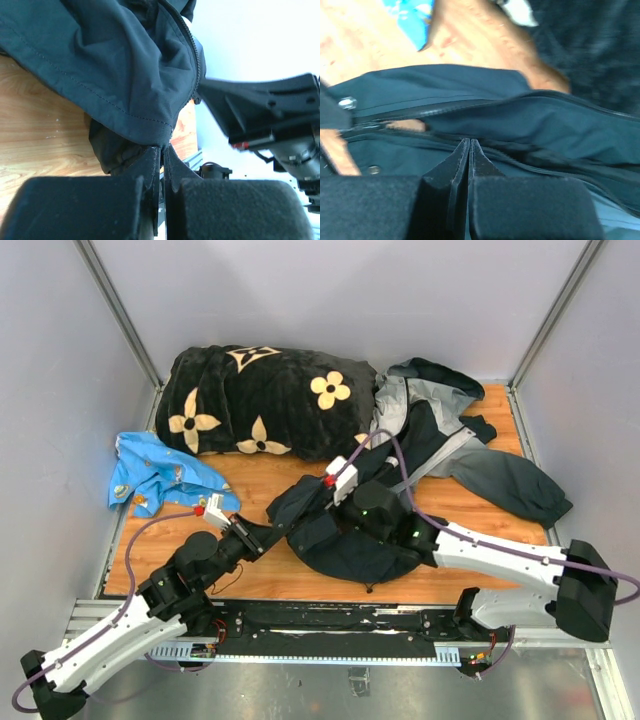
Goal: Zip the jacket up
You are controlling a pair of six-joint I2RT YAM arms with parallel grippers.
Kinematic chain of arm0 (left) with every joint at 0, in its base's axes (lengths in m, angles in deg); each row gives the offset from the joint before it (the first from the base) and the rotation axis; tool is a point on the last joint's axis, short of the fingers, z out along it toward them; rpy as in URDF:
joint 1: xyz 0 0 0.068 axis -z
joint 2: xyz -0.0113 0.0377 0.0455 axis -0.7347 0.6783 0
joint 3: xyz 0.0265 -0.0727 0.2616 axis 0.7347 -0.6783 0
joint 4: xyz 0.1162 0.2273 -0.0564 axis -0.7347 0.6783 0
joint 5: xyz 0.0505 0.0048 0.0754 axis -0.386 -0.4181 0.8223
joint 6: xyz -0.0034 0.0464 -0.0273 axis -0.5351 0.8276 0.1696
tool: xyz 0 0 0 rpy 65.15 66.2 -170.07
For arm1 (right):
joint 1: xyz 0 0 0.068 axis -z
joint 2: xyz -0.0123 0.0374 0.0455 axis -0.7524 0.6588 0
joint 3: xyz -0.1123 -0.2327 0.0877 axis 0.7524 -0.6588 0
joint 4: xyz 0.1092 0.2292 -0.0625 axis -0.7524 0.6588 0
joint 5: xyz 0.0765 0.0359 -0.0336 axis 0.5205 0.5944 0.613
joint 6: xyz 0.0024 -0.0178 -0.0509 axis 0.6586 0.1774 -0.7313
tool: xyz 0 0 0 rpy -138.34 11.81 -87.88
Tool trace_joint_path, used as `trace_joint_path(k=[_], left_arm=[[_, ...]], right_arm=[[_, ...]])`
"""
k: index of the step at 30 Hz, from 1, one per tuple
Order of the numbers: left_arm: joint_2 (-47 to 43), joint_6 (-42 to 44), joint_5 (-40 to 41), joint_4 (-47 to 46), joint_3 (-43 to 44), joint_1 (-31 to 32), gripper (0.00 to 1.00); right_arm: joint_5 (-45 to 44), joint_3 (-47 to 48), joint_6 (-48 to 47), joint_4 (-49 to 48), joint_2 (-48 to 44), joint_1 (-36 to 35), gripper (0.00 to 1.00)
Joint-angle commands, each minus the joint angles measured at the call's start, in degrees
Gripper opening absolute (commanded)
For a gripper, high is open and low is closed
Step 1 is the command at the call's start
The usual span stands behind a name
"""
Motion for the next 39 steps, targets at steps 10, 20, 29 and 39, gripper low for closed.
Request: trace_joint_path(k=[10, 20, 29, 39], left_arm=[[3.0, 10.7, -2.3, 1.4, 8.8, 0.2, 0.00], [3.3, 9.5, -8.4, -10.0, 4.2, 0.2, 0.00], [2.6, 9.7, -11.6, -16.8, 1.8, 0.2, 0.00], [2.7, 9.7, -14.4, -22.6, 0.6, 0.2, 0.00]], right_arm=[[15.7, -1.9, -1.4, -0.4, -7.5, 7.4, 0.04], [37.1, -7.2, 11.1, -18.8, -2.3, 8.2, 0.33], [43.7, -12.9, 20.9, -29.5, -3.5, 14.4, 0.47], [49.3, -15.5, 28.7, -40.7, -2.6, 18.9, 0.50]])
